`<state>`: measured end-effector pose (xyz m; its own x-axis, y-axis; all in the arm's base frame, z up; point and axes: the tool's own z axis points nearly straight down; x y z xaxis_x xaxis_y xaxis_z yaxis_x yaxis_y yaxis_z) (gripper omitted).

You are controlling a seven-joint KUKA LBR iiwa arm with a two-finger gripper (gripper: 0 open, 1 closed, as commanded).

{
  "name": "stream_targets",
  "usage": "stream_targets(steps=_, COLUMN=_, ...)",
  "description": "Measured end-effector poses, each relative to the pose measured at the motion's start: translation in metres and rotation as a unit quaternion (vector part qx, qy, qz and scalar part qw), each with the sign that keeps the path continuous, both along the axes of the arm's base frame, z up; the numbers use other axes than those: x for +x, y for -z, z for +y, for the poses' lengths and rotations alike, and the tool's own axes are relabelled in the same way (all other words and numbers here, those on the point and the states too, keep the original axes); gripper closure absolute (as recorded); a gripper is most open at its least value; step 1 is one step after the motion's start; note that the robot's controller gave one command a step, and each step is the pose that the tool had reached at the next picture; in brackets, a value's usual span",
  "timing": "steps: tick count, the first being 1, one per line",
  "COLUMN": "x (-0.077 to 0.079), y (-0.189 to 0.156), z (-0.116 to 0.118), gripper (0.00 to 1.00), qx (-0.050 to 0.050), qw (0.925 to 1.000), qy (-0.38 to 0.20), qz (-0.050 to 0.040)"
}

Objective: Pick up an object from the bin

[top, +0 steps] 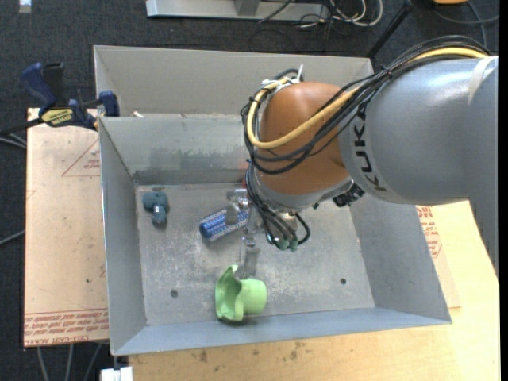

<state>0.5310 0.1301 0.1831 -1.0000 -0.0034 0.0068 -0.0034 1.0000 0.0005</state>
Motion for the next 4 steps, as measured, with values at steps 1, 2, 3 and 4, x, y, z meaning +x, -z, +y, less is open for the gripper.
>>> stream_targets(steps=1, x=0.0735, y=0.11, z=-0.0171, gripper=0.0, qx=0.002, qw=0.9909, qy=-0.134, qz=-0.0115)
stream_targets(steps=2, x=0.0764, y=0.1064, z=-0.0156, gripper=0.0, qx=0.004, qw=0.991, qy=-0.133, qz=-0.0165)
stream_targets(steps=3, x=0.0787, y=0.1038, z=-0.014, gripper=0.0, qx=0.006, qw=0.9911, qy=-0.131, qz=-0.0207)
stream_targets(steps=4, x=0.0809, y=0.1018, z=-0.013, gripper=0.0, qx=0.008, qw=0.9912, qy=-0.13, qz=-0.0247)
